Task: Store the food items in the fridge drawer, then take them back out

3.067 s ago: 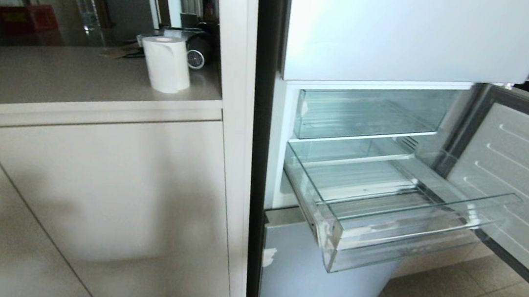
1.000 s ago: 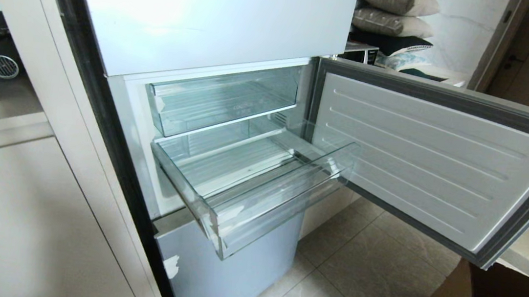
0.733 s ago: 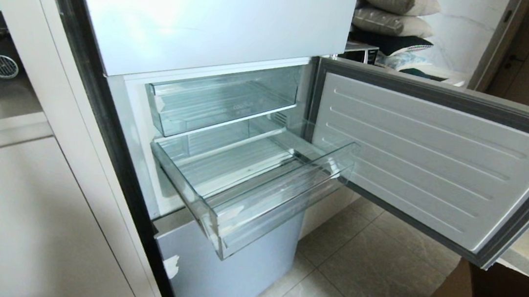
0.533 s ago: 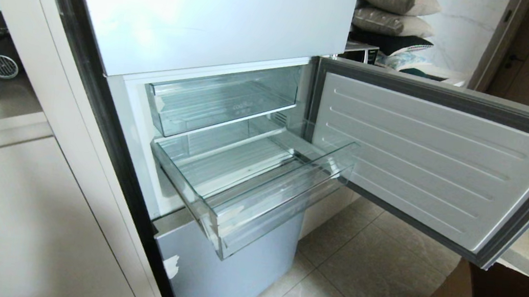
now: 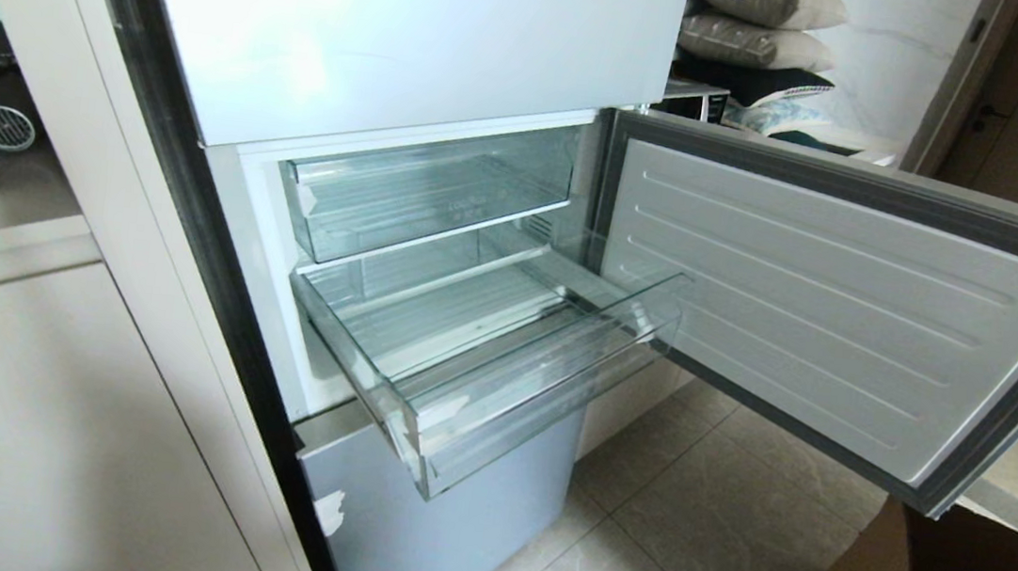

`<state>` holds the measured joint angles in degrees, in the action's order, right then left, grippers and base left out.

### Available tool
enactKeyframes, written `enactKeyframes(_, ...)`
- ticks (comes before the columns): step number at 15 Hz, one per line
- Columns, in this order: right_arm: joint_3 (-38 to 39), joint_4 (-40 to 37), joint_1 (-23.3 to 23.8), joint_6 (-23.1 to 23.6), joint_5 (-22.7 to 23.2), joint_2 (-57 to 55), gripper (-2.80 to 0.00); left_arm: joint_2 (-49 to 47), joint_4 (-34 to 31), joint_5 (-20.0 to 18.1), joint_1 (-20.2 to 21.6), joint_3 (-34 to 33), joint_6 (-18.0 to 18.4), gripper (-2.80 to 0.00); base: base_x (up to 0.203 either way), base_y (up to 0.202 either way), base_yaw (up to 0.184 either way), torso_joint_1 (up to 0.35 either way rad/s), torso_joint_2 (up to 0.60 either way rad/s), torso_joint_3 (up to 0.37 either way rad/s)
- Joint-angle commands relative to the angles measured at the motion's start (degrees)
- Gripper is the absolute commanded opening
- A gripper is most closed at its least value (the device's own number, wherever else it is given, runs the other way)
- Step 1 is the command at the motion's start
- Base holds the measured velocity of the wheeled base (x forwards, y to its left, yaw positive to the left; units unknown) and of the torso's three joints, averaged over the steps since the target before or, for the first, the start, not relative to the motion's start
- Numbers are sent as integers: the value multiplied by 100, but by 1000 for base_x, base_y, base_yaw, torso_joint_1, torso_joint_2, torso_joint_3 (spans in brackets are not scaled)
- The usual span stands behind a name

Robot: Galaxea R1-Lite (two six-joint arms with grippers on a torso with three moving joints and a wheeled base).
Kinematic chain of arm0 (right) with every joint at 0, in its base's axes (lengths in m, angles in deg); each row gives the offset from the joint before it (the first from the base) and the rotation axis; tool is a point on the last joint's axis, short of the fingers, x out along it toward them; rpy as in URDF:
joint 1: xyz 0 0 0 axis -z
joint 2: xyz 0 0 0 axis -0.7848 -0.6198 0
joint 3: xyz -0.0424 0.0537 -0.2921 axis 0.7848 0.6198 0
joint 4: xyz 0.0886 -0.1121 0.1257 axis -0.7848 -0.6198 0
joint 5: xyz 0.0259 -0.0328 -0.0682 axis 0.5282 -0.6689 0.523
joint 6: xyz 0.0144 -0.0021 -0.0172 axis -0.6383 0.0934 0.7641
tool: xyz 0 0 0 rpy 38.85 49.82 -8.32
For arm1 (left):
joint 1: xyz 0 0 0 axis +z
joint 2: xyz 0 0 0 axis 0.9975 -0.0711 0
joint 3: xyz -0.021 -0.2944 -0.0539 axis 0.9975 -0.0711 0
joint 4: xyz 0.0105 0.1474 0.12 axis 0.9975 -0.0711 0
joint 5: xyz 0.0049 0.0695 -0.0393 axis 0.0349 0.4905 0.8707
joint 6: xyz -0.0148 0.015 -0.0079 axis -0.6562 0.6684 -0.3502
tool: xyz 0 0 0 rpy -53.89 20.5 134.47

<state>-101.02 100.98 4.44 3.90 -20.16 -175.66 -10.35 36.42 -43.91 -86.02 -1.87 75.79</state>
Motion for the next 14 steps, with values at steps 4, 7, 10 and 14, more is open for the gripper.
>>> enactKeyframes(4,-488,16,1,0,1,-713,0,9,-4,2,1,2,0,-280,0,0,0,0,0,0)
enactKeyframes(7,-659,16,-6,0,1,-926,0,9,-4,2,1,2,0,-280,0,0,0,0,0,0)
enactKeyframes(10,-834,16,-23,0,1,-1122,0,9,-4,2,1,2,0,-280,0,0,0,0,0,0)
enactKeyframes(14,-1001,19,-39,-9,10,-1317,0,9,-4,2,1,2,0,-280,0,0,0,0,0,0)
